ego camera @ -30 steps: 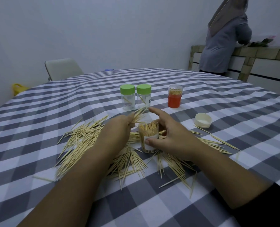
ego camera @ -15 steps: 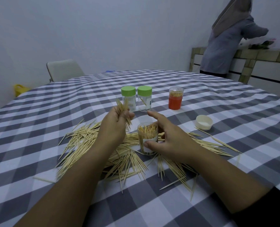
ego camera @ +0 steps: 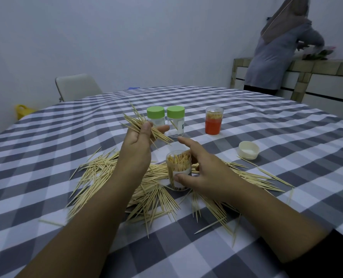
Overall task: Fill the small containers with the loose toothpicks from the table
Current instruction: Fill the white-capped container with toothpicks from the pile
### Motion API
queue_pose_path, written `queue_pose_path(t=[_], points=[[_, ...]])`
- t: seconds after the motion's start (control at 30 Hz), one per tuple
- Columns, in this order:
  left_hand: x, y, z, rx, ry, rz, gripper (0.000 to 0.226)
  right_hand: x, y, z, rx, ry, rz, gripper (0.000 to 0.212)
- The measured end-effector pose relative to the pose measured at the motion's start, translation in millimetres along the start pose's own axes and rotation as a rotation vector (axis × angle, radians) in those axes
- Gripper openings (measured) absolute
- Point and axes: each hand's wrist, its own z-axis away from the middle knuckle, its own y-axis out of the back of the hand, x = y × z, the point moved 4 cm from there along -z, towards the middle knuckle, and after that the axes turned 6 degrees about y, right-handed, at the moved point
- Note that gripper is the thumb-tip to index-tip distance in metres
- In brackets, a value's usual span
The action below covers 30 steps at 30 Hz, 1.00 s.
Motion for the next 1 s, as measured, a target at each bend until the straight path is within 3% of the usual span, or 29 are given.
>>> queue_pose_path(t=[0.13,0.4,0.77,1.0], points=[[-3,-7,3,-0.076,0.005,-0.09,0.031,-2,-2,-1,0.005,0.024,-0.057,0.083],[-6,-19,9,-0.206,-0.059,-0.239,0.021,-1,-3,0,0.026,0.012,-0.053,0.103],[-5,-15,7,-0.124,-0.1,-0.173,0.036,-3,-5,0,-0.004,0.024,-0.063,0.103],[-7,-16,6,-0.138,-0.082,-0.112,0.028,-6,-6,0,-0.018,0.019,-0.062,0.104]])
